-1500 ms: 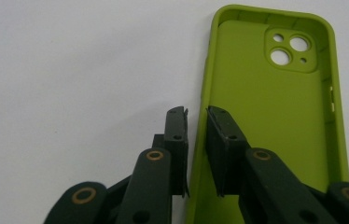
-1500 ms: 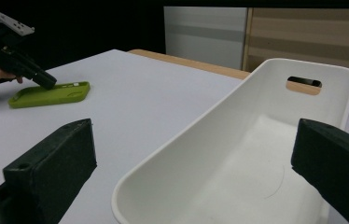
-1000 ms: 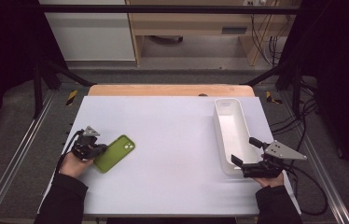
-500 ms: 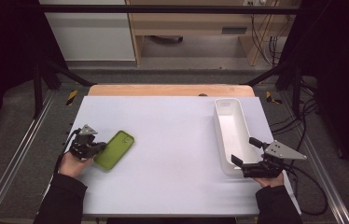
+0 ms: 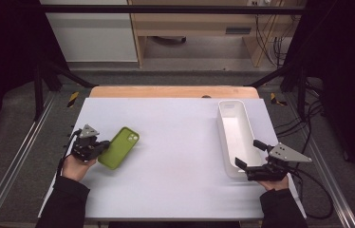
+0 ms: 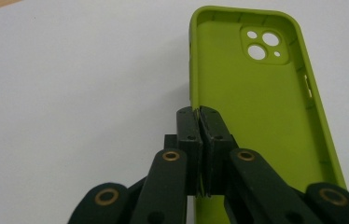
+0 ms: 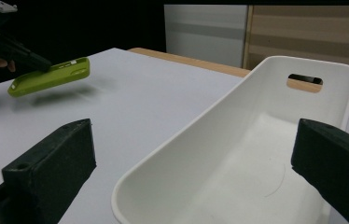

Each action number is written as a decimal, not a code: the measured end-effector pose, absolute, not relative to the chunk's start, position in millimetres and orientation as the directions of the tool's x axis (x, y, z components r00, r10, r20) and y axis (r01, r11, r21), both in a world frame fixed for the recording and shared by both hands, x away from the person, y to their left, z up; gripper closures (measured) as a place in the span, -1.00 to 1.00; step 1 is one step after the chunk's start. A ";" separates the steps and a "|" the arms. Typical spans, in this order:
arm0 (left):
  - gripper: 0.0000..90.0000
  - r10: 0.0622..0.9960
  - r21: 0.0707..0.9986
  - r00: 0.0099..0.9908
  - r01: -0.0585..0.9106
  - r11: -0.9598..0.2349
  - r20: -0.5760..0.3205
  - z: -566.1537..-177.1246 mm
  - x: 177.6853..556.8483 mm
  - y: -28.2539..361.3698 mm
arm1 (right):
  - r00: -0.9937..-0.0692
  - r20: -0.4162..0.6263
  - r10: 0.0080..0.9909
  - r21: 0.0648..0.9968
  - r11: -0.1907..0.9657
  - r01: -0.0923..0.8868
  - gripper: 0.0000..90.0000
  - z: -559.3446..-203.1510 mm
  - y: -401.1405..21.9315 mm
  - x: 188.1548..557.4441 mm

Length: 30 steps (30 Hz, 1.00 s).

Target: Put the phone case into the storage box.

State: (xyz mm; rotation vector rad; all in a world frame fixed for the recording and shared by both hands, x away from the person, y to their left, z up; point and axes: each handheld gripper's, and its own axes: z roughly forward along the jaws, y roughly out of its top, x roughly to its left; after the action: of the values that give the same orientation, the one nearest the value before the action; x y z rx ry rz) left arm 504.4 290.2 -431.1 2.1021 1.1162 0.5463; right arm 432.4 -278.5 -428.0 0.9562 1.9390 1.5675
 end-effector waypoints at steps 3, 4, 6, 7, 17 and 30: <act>0.95 0.841 0.747 0.540 0.543 -0.385 0.041 -427.8 501.8 286.9 | -0.649 0.070 0.758 0.969 0.104 0.225 -0.99 -427.8 -278.6 432.3; 0.95 0.839 0.750 0.543 0.538 -0.385 0.042 -426.5 501.0 286.1 | -0.649 0.069 0.758 0.969 0.104 0.225 -0.99 -427.8 -278.7 432.2; 0.95 0.839 0.758 0.543 0.529 -0.381 0.043 -423.7 499.0 283.5 | -0.649 0.069 0.758 0.969 0.105 0.225 -0.99 -427.8 -278.6 432.2; 0.95 0.839 0.762 0.543 0.524 -0.381 0.046 -422.4 497.9 282.0 | -0.649 0.068 0.758 0.968 0.106 0.226 -0.99 -427.8 -278.5 432.3; 0.95 0.821 0.788 0.566 0.470 -0.398 0.077 -410.0 486.1 263.9 | -0.648 0.064 0.759 0.968 0.111 0.226 -0.99 -428.0 -278.2 432.6; 0.95 0.783 0.797 0.614 0.423 -0.431 0.098 -403.7 475.5 240.8 | -0.654 0.053 0.754 0.963 0.135 0.234 -0.99 -426.0 -274.0 432.2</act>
State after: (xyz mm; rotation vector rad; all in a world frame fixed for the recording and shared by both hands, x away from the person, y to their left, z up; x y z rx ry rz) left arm 475.5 240.8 -403.7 2.0714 0.9463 0.6005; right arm 432.2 -274.0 -426.0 0.9470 1.9693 1.5383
